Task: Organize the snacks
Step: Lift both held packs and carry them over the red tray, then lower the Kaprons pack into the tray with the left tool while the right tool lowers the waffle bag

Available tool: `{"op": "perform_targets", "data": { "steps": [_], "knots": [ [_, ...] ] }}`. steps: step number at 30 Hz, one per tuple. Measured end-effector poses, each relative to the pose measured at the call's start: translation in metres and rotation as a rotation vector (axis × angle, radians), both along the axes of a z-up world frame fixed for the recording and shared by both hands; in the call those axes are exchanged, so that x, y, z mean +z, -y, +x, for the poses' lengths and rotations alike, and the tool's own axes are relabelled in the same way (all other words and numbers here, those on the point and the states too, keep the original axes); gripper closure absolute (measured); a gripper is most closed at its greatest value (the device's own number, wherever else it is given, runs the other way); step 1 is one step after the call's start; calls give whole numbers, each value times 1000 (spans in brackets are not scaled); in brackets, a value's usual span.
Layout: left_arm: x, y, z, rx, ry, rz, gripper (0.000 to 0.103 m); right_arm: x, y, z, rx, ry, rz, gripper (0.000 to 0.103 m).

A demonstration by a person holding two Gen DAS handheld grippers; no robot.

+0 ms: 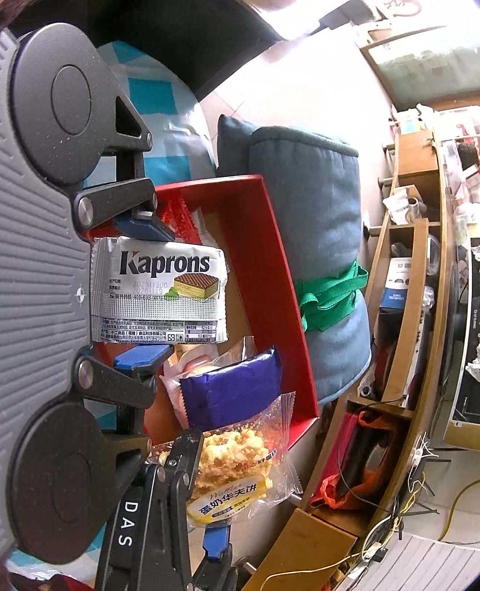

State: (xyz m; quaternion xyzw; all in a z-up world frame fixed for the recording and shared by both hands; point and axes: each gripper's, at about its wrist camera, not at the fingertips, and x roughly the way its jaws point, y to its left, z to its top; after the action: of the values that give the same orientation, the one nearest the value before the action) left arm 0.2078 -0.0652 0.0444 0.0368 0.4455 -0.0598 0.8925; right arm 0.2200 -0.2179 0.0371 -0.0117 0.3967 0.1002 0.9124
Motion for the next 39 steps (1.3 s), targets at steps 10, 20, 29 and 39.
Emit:
{"op": "perform_targets", "data": {
  "steps": [10, 20, 29, 39],
  "knots": [
    [-8, -2, 17, 16, -14, 2, 39, -11, -2, 22, -3, -16, 0, 30],
    [-16, -2, 27, 26, -29, 3, 38, -20, -5, 34, -2, -30, 0, 30],
    [-26, 1, 38, 32, -42, 15, 38, -25, -5, 41, -8, -19, -2, 29],
    [-32, 1, 45, 41, -46, 25, 38, -26, -8, 49, -13, 1, -8, 29]
  ]
}}
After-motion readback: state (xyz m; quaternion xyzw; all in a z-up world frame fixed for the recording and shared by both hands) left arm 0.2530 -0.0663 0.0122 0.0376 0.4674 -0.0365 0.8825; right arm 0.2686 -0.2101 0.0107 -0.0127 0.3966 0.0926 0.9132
